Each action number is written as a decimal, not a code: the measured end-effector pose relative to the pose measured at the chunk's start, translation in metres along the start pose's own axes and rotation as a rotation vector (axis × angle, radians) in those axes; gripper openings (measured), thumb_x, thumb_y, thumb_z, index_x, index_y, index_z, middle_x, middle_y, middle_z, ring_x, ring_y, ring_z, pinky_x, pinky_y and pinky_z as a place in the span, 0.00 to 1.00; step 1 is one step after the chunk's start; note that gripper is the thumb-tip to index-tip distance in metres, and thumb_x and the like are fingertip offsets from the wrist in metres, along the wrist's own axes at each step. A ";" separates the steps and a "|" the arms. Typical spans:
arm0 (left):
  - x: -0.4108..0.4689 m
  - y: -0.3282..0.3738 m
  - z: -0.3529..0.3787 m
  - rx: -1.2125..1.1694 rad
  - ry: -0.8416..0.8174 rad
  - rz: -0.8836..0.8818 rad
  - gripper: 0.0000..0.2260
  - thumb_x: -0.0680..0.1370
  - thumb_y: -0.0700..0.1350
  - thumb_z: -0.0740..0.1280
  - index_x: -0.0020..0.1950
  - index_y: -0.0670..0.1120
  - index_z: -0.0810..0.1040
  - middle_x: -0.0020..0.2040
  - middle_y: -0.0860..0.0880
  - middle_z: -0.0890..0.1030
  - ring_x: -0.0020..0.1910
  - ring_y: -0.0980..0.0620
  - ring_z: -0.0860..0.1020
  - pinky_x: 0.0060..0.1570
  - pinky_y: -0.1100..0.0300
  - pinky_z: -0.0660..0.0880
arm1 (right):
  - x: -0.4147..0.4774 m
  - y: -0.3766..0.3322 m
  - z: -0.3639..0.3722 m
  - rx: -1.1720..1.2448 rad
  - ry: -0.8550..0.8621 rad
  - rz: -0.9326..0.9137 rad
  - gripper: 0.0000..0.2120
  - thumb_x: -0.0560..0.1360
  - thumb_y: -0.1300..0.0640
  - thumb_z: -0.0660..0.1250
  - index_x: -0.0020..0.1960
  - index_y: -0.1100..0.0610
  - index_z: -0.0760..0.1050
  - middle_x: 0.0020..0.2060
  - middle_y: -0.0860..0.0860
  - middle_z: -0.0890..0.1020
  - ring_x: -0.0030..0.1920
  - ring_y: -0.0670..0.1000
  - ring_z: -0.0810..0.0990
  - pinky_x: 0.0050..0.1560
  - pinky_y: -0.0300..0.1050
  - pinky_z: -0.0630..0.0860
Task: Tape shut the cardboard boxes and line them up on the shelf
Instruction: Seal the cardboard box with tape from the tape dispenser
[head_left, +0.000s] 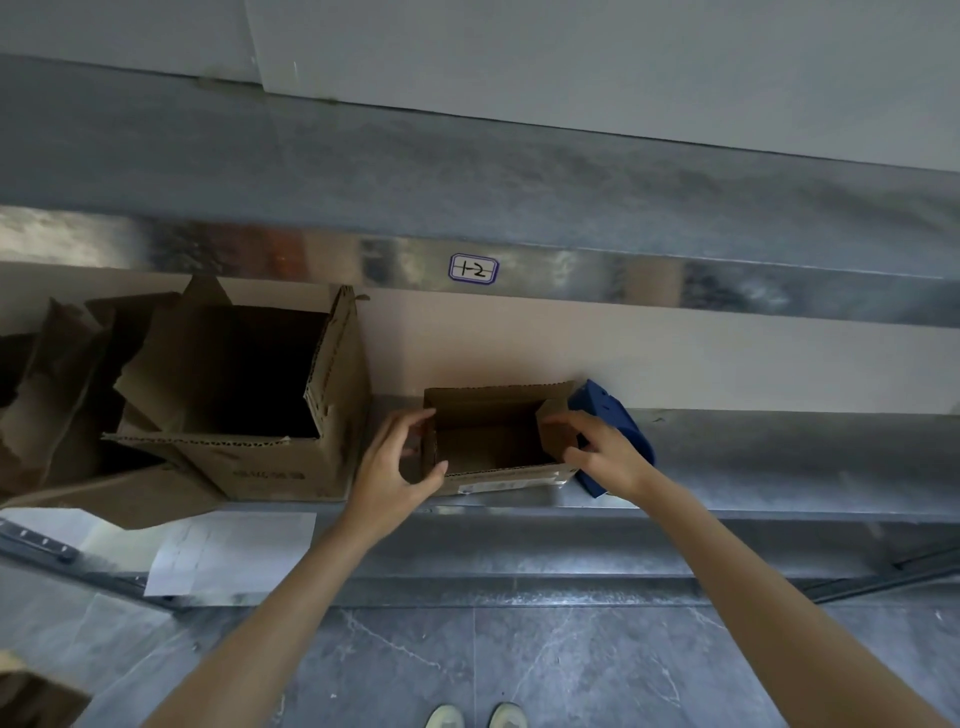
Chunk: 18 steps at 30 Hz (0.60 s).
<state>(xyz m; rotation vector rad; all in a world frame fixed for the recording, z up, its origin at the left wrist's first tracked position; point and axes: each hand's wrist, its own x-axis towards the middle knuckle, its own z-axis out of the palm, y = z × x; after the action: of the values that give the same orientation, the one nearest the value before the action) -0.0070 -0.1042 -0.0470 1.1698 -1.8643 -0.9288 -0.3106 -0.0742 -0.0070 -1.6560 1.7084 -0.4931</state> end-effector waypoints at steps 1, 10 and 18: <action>0.001 0.000 0.000 0.001 -0.030 -0.001 0.24 0.75 0.45 0.74 0.69 0.56 0.71 0.65 0.59 0.71 0.63 0.62 0.72 0.58 0.68 0.74 | 0.001 -0.001 0.000 -0.002 -0.004 -0.003 0.27 0.69 0.50 0.59 0.69 0.44 0.69 0.65 0.44 0.72 0.62 0.47 0.70 0.59 0.41 0.68; 0.009 0.001 0.000 0.037 -0.141 -0.059 0.22 0.74 0.58 0.72 0.67 0.59 0.72 0.61 0.69 0.70 0.58 0.75 0.69 0.52 0.79 0.68 | 0.003 0.005 -0.005 0.068 -0.029 -0.008 0.22 0.78 0.44 0.65 0.71 0.45 0.68 0.66 0.45 0.75 0.63 0.49 0.75 0.65 0.48 0.72; 0.015 -0.003 0.007 0.140 -0.091 -0.082 0.22 0.75 0.52 0.73 0.67 0.57 0.72 0.57 0.62 0.74 0.59 0.61 0.72 0.58 0.64 0.70 | 0.005 0.007 -0.001 0.011 0.113 -0.123 0.27 0.75 0.52 0.72 0.69 0.41 0.65 0.57 0.36 0.76 0.55 0.40 0.78 0.49 0.30 0.77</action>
<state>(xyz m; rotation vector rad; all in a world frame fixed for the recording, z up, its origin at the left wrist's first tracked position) -0.0162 -0.1174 -0.0497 1.3157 -1.9940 -0.9220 -0.3163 -0.0783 -0.0125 -1.7624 1.6871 -0.6653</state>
